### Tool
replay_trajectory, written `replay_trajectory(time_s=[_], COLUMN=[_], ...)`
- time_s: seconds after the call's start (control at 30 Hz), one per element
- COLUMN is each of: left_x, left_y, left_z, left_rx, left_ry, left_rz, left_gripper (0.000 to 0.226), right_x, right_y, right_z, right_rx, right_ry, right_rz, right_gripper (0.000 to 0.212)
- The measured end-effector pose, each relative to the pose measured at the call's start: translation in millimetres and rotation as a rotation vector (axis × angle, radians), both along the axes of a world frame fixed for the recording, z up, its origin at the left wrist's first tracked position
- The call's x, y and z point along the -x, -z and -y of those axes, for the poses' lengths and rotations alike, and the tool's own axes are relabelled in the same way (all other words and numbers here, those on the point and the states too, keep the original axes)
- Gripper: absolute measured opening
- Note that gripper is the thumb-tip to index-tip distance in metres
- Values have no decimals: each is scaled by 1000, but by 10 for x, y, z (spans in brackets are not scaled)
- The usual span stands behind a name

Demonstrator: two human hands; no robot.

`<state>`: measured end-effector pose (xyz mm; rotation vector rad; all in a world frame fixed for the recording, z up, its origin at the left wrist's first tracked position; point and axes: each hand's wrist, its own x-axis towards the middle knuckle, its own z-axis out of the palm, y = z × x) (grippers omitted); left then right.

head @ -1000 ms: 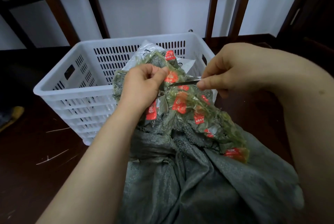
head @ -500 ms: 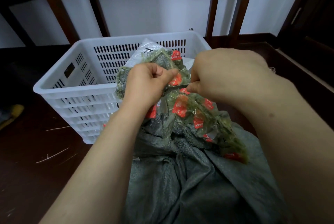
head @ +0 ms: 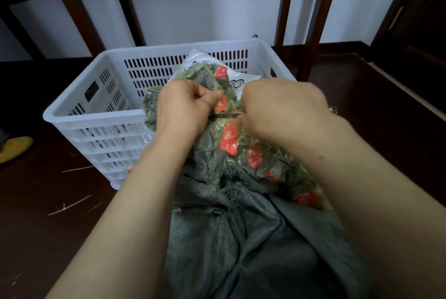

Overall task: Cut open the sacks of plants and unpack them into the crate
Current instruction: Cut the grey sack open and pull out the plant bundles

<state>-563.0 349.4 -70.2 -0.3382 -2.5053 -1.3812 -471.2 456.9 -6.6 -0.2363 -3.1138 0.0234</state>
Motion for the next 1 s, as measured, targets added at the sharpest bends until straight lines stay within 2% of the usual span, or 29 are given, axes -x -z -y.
replay_trajectory(time_s=[0.17, 0.37, 0.57, 0.7, 0.83, 0.93, 1.0], left_x=[-11, -85, 18, 20, 47, 2, -31], left_y=[3, 18, 35, 35, 78, 47, 3], left_z=[3, -110, 65, 78, 187, 205, 164], left_rx=[29, 78, -2, 59, -11, -174, -316], left_ry=[15, 79, -32, -8, 62, 162, 257], left_rz=[-11, -45, -8, 35, 95, 167, 231], left_gripper=[35, 34, 33, 30, 30, 27, 24], right_x=[30, 115, 114, 133, 87, 128, 206], right_y=[14, 166, 174, 65, -93, 76, 238], right_z=[-60, 21, -200, -358, -739, -855, -811], right_rx=[-25, -7, 93, 320, 594, 926, 1046], right_ry=[28, -6, 26, 2, 75, 187, 219], right_rz=[31, 13, 76, 165, 238, 57, -95], right_gripper=[33, 20, 18, 22, 28, 31, 54])
